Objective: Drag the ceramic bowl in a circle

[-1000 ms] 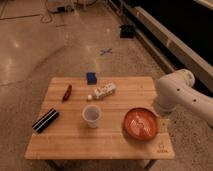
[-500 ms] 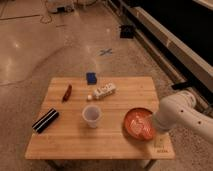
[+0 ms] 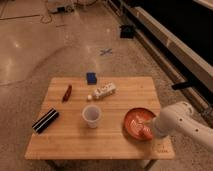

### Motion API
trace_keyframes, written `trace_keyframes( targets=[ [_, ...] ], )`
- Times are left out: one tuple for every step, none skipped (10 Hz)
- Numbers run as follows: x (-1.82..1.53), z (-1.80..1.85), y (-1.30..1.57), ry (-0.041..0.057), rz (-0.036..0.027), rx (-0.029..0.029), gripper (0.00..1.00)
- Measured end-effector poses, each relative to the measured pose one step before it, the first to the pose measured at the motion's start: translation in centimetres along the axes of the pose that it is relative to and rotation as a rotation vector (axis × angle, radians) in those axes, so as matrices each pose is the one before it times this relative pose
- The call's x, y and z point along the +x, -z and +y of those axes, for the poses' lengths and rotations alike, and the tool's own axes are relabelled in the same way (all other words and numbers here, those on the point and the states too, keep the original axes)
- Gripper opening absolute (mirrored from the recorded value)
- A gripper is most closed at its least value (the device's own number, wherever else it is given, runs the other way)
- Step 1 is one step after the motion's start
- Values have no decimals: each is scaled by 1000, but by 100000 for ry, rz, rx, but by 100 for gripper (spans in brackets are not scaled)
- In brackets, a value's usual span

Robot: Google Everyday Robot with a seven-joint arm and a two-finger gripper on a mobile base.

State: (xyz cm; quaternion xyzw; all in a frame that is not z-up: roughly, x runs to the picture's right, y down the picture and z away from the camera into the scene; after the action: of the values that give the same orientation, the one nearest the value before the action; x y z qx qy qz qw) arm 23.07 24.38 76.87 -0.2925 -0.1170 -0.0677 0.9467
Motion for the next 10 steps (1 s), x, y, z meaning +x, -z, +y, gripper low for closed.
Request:
trace_keyframes(
  targets=[
    [448, -227, -542, 4, 470, -842, 80],
    [358, -210, -536, 241, 856, -1367, 80],
    [138, -202, -448, 393, 672, -1476, 79],
    [304, -34, -599, -49, 1551, -2411, 71],
    [332, 332, -534, -359, 1950, -3936, 61],
    [-156, -279, -268, -4, 726, -2789, 51],
    [157, -37, 87, -1996, 226, -2944, 39],
    [354, -214, 410, -2402, -209, -1194, 27],
    [346, -88, 882, -2121, -480, 139, 17],
    [441, -145, 1599, -2752, -686, 1021, 5]
  ],
)
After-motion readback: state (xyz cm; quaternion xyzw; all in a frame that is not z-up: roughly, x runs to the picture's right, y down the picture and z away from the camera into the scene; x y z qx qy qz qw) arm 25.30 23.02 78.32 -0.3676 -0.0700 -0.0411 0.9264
